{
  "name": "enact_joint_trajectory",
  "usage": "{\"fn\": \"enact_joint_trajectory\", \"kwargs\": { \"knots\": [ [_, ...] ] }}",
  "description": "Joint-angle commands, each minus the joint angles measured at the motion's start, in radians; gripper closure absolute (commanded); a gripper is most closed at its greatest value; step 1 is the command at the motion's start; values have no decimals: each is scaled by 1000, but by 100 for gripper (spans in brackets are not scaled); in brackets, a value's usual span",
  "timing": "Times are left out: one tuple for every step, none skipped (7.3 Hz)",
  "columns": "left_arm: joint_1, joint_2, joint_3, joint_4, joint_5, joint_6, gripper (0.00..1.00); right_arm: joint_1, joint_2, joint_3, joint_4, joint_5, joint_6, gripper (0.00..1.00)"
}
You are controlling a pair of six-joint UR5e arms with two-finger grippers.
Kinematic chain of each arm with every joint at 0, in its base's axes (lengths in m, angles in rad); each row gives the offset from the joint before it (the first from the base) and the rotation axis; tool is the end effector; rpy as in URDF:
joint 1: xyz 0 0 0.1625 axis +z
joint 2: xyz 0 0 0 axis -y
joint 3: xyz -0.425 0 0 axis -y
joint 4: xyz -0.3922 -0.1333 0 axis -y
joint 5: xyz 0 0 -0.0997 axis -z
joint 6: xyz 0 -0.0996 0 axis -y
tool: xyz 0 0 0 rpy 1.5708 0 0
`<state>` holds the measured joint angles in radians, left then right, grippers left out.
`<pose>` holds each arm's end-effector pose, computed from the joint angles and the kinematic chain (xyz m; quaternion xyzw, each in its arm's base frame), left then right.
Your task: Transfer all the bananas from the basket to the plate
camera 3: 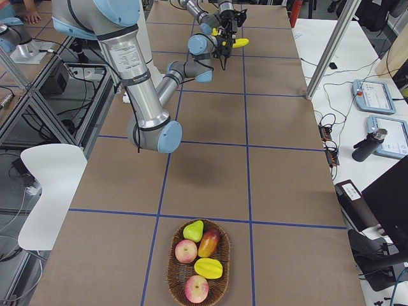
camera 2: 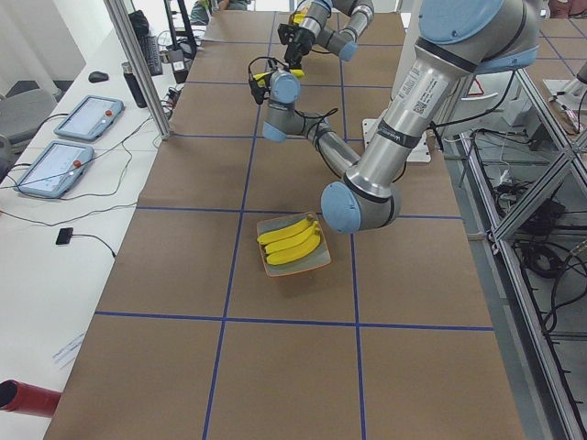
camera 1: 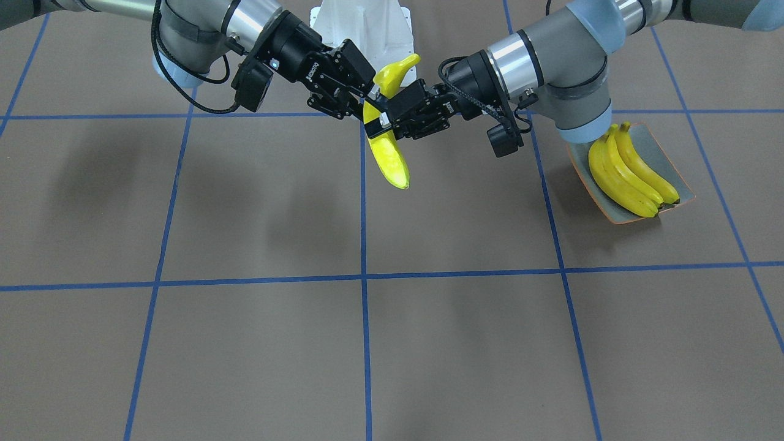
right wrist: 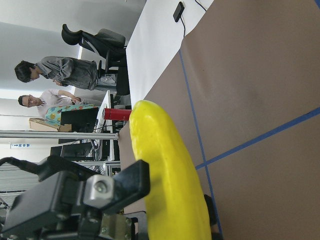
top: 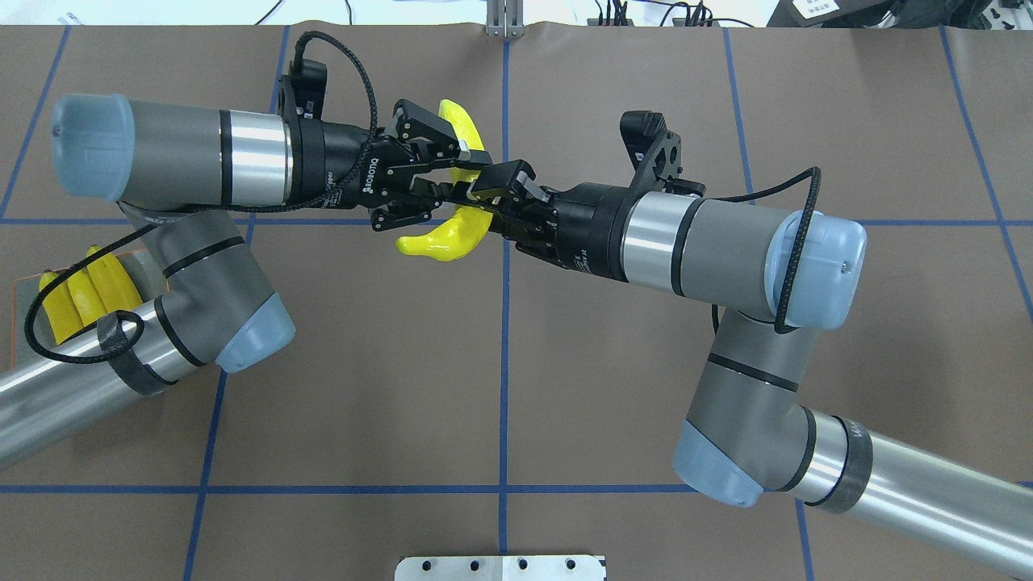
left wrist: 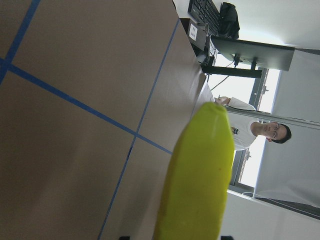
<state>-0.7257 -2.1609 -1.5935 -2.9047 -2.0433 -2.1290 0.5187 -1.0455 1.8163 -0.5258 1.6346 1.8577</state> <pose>0.3928 -0.4661 0.1647 -0.0640 0.8120 -0.1725 0.5539 -0.4292 -0.3912 0.1361 0.0716 -0.7848 0.2180 0.5757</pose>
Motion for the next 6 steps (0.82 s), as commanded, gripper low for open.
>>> {"fn": "enact_joint_trajectory", "kwargs": {
  "knots": [
    [0,3,-3,-1,0,0,100,0,-1,3,3,5,-3,1],
    [0,7,-3,-1,0,0,100,3,-1,11,3,7,0,0],
    [-1,10,-3,-1,0,1,100,7,-5,15,32,8,5,0],
    [0,21,-2,-4,-1,3,100,18,-22,17,77,10,5,0],
    [-6,50,-5,-7,-6,9,100,35,-65,29,79,16,3,0],
    [-12,99,-11,-8,-23,61,100,58,-112,34,79,19,-2,0]
  ]
}}
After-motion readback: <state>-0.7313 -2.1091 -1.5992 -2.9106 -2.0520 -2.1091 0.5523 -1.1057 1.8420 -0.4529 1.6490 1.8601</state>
